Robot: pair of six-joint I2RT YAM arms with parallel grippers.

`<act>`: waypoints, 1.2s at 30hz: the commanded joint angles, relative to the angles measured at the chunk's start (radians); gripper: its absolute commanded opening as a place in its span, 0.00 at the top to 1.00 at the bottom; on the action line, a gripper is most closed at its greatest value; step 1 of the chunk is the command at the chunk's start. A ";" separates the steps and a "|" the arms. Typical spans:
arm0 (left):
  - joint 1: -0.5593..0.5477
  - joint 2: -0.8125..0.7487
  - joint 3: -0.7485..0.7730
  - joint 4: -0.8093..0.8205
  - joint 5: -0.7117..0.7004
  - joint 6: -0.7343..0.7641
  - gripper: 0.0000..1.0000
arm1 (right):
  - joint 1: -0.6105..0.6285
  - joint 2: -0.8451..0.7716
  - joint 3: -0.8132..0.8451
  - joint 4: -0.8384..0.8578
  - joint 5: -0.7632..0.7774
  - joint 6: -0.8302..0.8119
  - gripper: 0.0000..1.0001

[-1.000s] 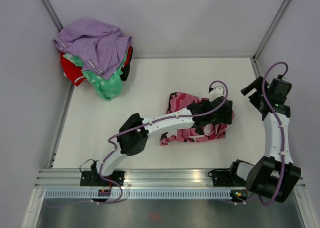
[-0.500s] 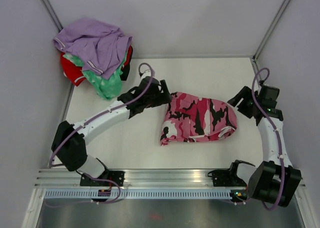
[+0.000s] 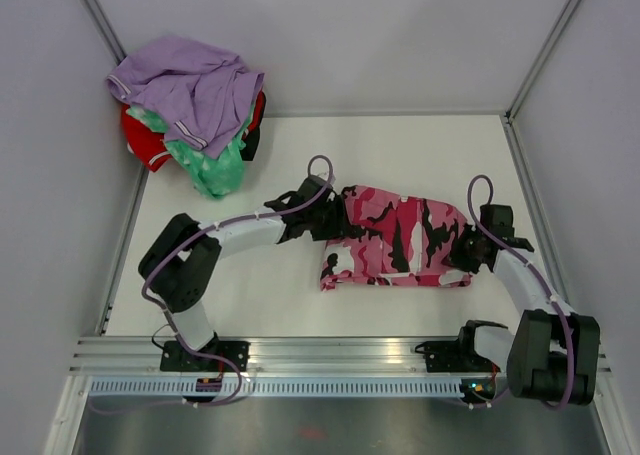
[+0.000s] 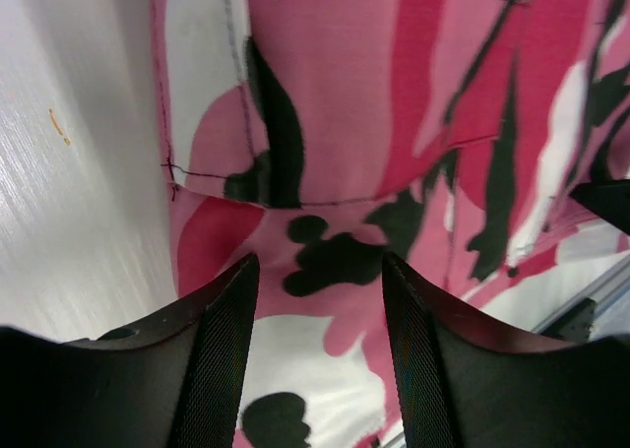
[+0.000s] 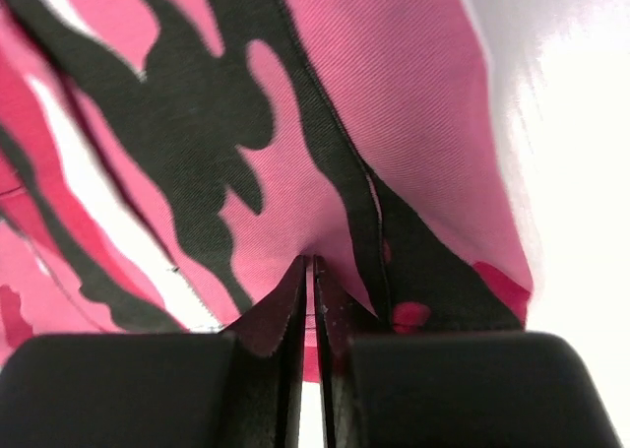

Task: Fold and stack the trousers
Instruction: Neatly place the folded trousers to the corner

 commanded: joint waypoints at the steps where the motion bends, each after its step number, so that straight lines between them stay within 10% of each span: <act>1: 0.004 0.067 -0.005 0.023 -0.008 -0.009 0.41 | 0.001 0.054 0.045 0.016 0.075 -0.006 0.89; 6: 0.012 0.121 -0.008 -0.043 -0.082 -0.003 0.42 | 0.001 0.009 0.123 -0.008 -0.003 -0.026 0.80; 9: 0.029 0.116 -0.025 -0.054 -0.086 0.017 0.40 | 0.001 -0.057 0.232 -0.057 0.056 -0.042 0.45; 12: 0.046 0.076 -0.020 -0.054 -0.040 0.086 0.33 | 0.001 -0.065 0.292 -0.090 0.134 -0.061 0.35; 26: 0.032 0.012 -0.068 0.033 0.061 0.108 0.11 | -0.002 0.133 0.192 0.036 0.167 -0.066 0.19; 36: 0.024 0.133 -0.077 0.100 0.032 0.071 0.42 | 0.001 0.212 0.030 0.198 0.075 -0.023 0.27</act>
